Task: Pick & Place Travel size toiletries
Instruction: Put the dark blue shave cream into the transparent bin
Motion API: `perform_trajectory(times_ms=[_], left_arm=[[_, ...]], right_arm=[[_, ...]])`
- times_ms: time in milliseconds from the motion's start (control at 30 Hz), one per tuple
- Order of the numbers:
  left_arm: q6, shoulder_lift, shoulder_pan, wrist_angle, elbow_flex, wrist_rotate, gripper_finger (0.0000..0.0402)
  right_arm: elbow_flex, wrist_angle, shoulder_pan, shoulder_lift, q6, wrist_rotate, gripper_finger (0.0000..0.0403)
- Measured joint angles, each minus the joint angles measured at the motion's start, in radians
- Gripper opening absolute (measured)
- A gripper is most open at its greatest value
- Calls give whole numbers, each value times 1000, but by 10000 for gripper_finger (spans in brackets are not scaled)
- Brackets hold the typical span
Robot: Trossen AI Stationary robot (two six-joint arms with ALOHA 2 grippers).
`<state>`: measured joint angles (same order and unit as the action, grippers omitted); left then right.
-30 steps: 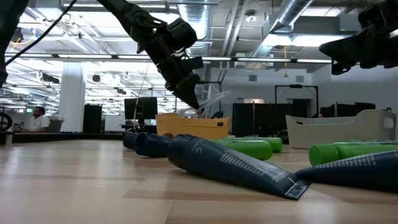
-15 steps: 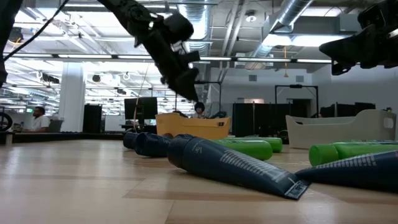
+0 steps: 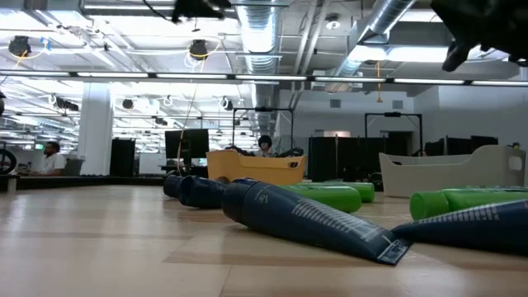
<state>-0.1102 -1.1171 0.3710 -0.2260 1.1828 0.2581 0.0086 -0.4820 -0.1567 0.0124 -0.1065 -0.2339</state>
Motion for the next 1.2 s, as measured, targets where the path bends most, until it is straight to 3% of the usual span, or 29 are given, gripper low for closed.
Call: perform_trajectory(times_ms=[167,300,467,700,900,1133,1200], left_arm=[[0,164,-13,-55,0,0,131],[0,263,-14,-172,0,-1,82],[-4,359,-14,-210,-80,-1,11],[-81,475,-14,-189,-287,-1,2],[-139,547,-14,-111,-442,-28,1],[-142,624,-14,-71,-559,-67,1],[-142,656,-14,-70,-591,-73,1]], right_arm=[[83,3,15,3,-24,-79,0],[223,238,16,65,4,-144,0],[437,540,17,279,-78,-289,0],[686,775,51,589,-72,-306,31],[885,1064,92,817,-194,-230,103],[1033,1378,149,1060,-295,-26,207],[1052,1388,157,1125,-298,24,225]])
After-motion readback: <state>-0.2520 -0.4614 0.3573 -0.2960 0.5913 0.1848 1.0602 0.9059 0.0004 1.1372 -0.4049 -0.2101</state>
